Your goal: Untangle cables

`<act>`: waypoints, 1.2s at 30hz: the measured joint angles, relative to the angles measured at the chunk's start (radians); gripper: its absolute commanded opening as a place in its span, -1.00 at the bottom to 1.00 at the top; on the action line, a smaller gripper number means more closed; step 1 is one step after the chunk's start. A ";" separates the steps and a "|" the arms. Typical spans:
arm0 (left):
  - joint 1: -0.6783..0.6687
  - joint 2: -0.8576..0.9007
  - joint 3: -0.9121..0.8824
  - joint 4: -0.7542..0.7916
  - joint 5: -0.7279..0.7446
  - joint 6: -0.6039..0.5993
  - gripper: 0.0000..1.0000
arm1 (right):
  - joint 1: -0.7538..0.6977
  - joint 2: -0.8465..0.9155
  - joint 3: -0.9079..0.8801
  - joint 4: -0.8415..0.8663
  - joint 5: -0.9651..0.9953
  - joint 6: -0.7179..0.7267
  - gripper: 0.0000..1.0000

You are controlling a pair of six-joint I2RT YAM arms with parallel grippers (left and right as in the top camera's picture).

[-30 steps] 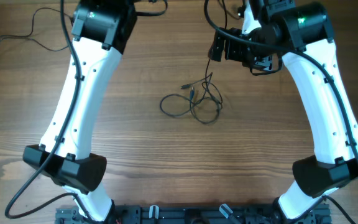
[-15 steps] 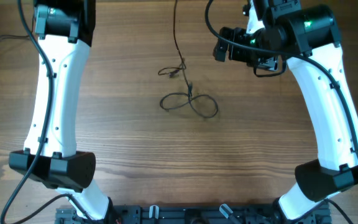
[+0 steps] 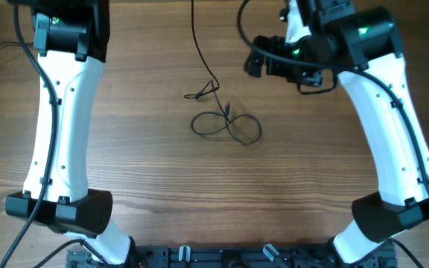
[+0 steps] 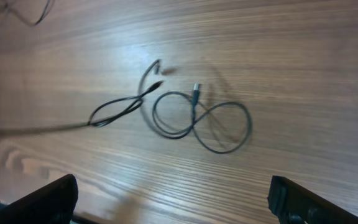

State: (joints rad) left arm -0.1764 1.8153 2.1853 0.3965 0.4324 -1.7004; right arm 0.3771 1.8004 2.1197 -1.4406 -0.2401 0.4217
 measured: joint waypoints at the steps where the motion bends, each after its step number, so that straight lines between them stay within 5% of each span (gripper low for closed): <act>1: 0.000 0.000 0.000 -0.033 -0.003 0.013 -0.92 | 0.038 0.000 0.000 0.016 -0.003 -0.013 0.99; 7: 0.000 -0.001 0.000 -0.022 -0.047 0.020 -0.92 | 0.145 0.022 0.000 0.089 0.055 0.003 0.99; 20: 0.029 -0.002 0.000 -0.022 -0.061 0.020 -0.92 | 0.177 0.414 -0.004 0.279 0.047 -0.030 0.99; 24: 0.113 -0.002 0.000 -0.022 -0.039 -0.016 -0.92 | 0.178 0.422 -0.004 0.291 0.212 0.007 1.00; 36: 0.369 -0.103 0.002 -0.081 0.102 -0.060 -0.92 | -0.032 0.422 -0.004 0.192 0.354 0.037 0.99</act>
State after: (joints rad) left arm 0.1921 1.7123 2.1876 0.3157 0.5343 -1.7607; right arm 0.3454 2.2219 2.1159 -1.2488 0.1135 0.4587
